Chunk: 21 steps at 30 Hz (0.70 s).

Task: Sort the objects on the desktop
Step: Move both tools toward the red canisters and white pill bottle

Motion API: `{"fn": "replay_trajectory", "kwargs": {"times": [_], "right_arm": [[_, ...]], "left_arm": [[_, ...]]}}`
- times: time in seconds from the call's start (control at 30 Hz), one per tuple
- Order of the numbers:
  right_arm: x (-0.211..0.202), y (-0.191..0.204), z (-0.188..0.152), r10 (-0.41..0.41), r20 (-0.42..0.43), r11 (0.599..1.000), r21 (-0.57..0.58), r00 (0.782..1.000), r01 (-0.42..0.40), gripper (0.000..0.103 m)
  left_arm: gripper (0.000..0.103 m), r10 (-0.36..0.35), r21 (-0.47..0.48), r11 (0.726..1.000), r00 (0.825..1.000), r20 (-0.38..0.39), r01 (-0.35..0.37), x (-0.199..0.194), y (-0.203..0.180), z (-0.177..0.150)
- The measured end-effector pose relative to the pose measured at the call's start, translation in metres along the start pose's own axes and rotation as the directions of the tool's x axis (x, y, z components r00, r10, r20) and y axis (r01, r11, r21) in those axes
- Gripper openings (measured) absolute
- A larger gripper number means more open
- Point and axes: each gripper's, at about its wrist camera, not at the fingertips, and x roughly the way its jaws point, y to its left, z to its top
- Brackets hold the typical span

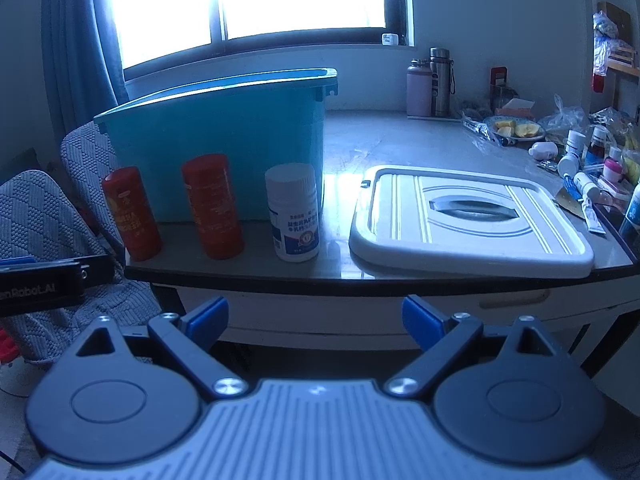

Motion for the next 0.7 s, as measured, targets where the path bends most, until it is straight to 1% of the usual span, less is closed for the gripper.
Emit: {"fn": "replay_trajectory", "kwargs": {"times": [0.33, 0.7], "right_arm": [[0.008, 0.002, 0.004, -0.007, 0.003, 1.000, -0.006, 1.000, 0.007, 0.094], [0.026, 0.008, 0.011, -0.013, 0.030, 1.000, -0.017, 0.999, 0.013, 0.094]], "left_arm": [[0.103, 0.014, -0.010, 1.000, 1.000, 0.006, -0.014, 0.012, 0.003, 0.006], [0.103, 0.038, -0.019, 0.999, 0.999, 0.009, -0.037, 0.031, 0.011, 0.012]]}}
